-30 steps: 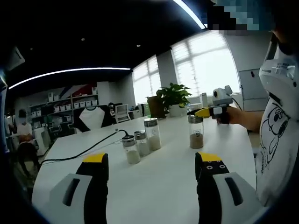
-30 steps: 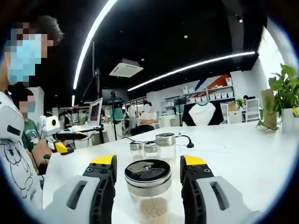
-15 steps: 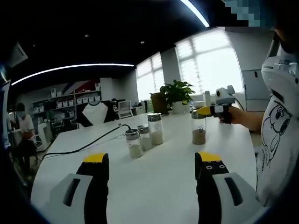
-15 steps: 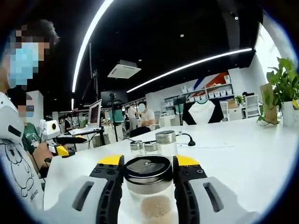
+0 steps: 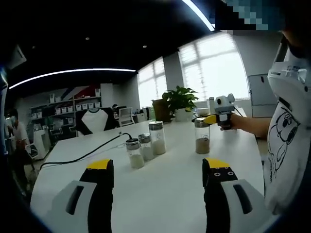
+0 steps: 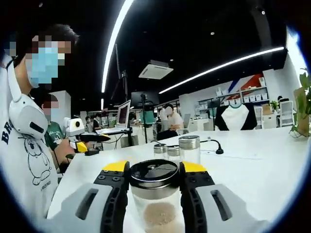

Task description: Rotate the seasoning bottle until the label or dispensing opening points toward the visible target arrow and the bottle remains upright within the marked orientation range

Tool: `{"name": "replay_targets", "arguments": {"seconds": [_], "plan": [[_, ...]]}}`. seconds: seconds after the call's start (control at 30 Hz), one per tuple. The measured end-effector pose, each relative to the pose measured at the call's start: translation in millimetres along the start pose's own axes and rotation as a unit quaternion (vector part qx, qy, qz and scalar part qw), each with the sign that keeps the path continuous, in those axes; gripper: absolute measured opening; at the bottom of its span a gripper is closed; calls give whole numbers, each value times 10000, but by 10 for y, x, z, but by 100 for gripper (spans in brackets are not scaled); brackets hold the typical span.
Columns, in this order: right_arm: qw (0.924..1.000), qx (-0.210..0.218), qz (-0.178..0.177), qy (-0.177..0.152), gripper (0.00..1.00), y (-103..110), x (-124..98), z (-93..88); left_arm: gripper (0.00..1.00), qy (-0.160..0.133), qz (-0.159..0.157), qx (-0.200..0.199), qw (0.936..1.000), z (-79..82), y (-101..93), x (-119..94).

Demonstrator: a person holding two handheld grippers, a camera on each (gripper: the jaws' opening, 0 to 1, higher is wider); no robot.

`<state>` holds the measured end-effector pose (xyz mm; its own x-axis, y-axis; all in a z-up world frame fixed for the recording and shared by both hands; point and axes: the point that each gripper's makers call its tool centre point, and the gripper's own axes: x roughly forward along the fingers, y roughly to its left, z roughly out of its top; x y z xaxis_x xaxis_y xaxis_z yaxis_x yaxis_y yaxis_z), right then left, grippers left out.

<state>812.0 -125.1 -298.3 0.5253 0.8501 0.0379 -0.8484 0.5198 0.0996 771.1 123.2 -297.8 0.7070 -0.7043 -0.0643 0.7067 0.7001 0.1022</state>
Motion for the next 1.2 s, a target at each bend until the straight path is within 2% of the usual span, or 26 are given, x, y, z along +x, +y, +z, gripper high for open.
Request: {"name": "replay_targets", "arguments": {"seconds": [0.17, 0.3, 0.33, 0.4, 0.5, 0.53, 0.6, 0.63, 0.7, 0.77, 0.8, 0.83, 0.9, 1.07, 1.17, 1.2], "plan": [[9998, -24, 171, 102, 40, 6, 4, -2, 78, 17, 31, -53, 10000, -3, 13, -25], [9995, -75, 285, 145, 40, 2, 0, -7, 78, -90, 6, -87, 9999, 56, -14, -14], [9989, 122, 440, 111, 40, 20, -2, -8, 78, -112, -13, -91, 9999, 72, -31, -10], [9978, 445, 486, 68, 41, 16, 7, -21, 78, -138, -18, -86, 9999, 87, -48, -6], [9989, 359, 286, -37, 47, -10, 15, 7, 78, -130, -24, -119, 9998, 84, -55, -8], [9987, 418, 109, -269, 54, -40, 18, 90, 78, -115, -19, -135, 9998, 79, -51, -7], [9973, 607, 11, -405, 62, -17, 15, 146, 78, -121, -10, -141, 9998, 83, -46, 1], [9970, 568, -161, -503, 58, -35, 9, 183, 78, -135, -13, -148, 9998, 90, -46, 10], [9977, 303, -133, -588, 51, 52, 1, 221, 78, -134, -22, -164, 9998, 107, -52, 58], [9974, 383, -214, -577, 56, 88, 25, 227, 78, -57, 23, 148, 9999, 115, -51, 104], [9971, 323, -359, -584, 60, 65, 31, 235, 78, -69, -1, 175, 9998, 125, -72, 115], [9954, 181, -803, -492, 63, -48, 19, 219, 78, -106, -14, 139, 9998, 138, -74, 116], [9948, -45, -945, -389, 67, -58, 23, 209, 78, -201, -41, 0, 9998, 164, -69, 112], [9931, 132, -1092, -396, 64, -38, 24, 206, 78, -159, 49, 95, 9998, 159, -51, 64], [9924, 216, -1165, -320, 57, -59, 39, 166, 78, -193, 86, 53, 9998, 169, -39, 6], [9924, 236, -1181, -274, 52, -73, 46, 146, 78, -196, 103, 56, 9997, 168, -37, -9]]}}
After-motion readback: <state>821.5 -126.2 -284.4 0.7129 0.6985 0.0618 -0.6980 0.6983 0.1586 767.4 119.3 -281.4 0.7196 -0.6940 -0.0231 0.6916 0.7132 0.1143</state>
